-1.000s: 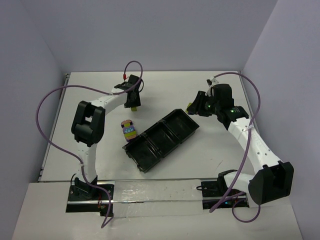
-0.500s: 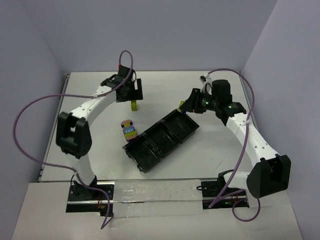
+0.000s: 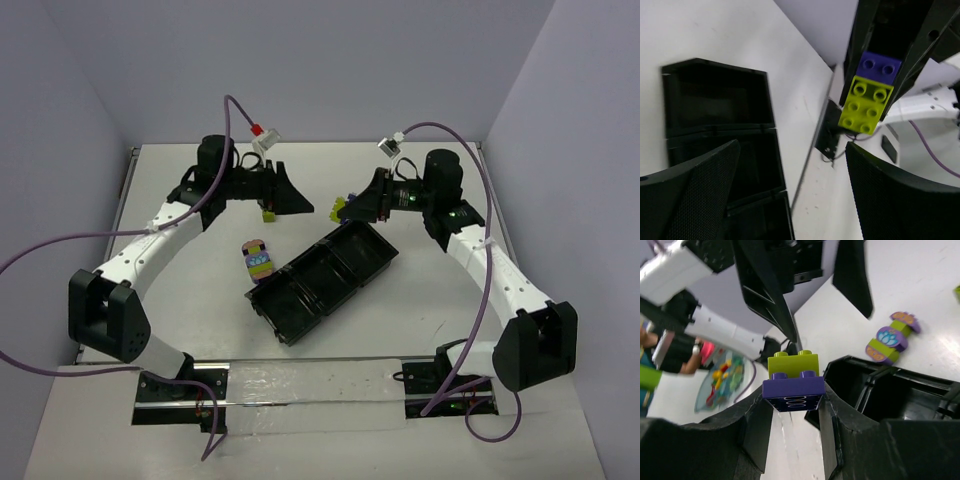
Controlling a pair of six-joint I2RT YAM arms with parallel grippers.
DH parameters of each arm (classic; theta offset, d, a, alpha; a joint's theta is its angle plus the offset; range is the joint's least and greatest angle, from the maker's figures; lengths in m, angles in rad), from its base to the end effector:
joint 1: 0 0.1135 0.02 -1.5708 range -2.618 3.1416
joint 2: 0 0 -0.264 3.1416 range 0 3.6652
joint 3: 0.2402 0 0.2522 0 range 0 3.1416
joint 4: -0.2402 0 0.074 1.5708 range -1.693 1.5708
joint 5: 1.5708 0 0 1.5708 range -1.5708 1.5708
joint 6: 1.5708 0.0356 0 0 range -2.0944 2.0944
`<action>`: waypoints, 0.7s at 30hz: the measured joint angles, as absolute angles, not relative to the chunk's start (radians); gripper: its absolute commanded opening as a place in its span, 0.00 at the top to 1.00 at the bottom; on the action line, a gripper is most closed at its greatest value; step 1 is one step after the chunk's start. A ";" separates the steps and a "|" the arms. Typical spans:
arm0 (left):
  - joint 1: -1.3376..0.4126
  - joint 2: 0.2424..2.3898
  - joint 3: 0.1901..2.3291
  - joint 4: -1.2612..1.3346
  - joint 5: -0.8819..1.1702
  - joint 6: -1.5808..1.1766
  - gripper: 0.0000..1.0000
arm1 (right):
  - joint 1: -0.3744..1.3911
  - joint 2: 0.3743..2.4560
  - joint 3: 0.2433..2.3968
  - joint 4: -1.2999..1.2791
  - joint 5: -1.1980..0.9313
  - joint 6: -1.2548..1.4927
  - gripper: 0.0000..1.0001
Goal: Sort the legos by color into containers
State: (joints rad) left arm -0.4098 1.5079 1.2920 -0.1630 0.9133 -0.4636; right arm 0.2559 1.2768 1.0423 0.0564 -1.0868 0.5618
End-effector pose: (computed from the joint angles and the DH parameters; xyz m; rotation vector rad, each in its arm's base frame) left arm 0.3047 -0.1631 0.3477 0.6031 1.9866 -1.4419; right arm 0.2676 0.1026 0.3516 -0.5910 1.8154 1.5110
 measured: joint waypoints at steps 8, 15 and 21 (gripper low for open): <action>-0.437 1.534 1.285 -0.014 1.065 -0.555 0.12 | 0.350 1.341 1.116 -0.020 -1.161 0.486 1.00; -0.437 1.534 1.282 0.047 1.125 -0.586 0.12 | 0.351 1.341 1.116 -0.025 -1.163 0.482 1.00; -0.457 1.533 1.274 0.073 1.149 -0.615 0.20 | 0.351 1.341 1.116 -0.026 -1.163 0.481 1.00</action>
State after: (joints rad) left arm -0.4567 1.5333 1.2736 0.0731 1.1485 -0.6153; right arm 0.3514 1.3411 1.1164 -0.0257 -1.1625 0.4814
